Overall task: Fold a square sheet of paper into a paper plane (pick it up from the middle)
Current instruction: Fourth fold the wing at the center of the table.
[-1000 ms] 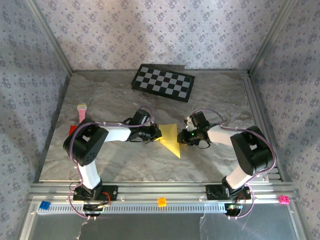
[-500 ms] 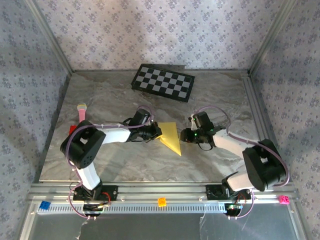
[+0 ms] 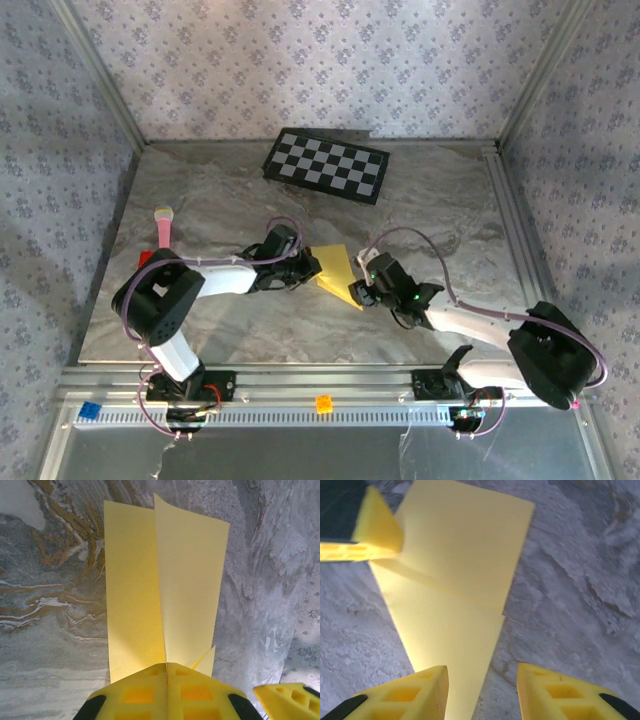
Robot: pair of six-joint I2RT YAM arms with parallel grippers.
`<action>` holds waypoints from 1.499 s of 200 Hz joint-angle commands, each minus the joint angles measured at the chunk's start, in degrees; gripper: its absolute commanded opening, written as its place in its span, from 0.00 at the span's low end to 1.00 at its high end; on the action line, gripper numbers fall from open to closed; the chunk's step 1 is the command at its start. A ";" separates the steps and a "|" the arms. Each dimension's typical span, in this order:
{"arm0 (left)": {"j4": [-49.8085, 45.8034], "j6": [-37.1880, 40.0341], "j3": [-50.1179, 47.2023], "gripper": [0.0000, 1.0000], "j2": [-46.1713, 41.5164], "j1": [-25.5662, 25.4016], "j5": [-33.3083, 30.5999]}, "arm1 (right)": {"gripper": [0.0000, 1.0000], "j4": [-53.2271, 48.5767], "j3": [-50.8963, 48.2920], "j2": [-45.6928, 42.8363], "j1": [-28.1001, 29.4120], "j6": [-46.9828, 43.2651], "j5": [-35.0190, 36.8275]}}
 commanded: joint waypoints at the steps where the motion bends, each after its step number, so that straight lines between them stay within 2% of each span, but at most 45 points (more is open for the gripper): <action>1: 0.91 -1.18 -0.08 0.00 -1.94 -0.51 -1.04 | 0.41 4.61 -1.30 -1.02 3.00 -9.44 6.41; 27: 0.77 -1.35 0.04 0.00 -2.19 -0.51 -0.87 | 0.41 8.24 -3.07 -0.59 6.30 -14.21 8.15; 85: -0.45 -1.45 0.67 0.01 -3.25 -0.58 -0.71 | 0.39 9.67 -2.18 3.81 9.26 -19.14 11.13; 176: -1.69 -1.18 1.51 0.03 -4.32 -0.64 -0.38 | 0.38 12.26 -0.24 9.38 11.01 -20.42 12.69; 227: -2.48 -1.00 1.67 0.03 -4.84 -0.58 -0.89 | 0.39 11.85 -0.69 6.22 13.21 -19.59 14.48; 256: -2.26 -1.31 1.64 0.03 -4.63 -0.60 -0.87 | 0.40 14.24 -3.47 2.99 13.17 -19.03 12.63; 300: -1.79 -1.81 1.72 0.03 -4.59 -0.66 -0.87 | 0.41 14.59 -2.07 7.35 13.49 -18.16 13.77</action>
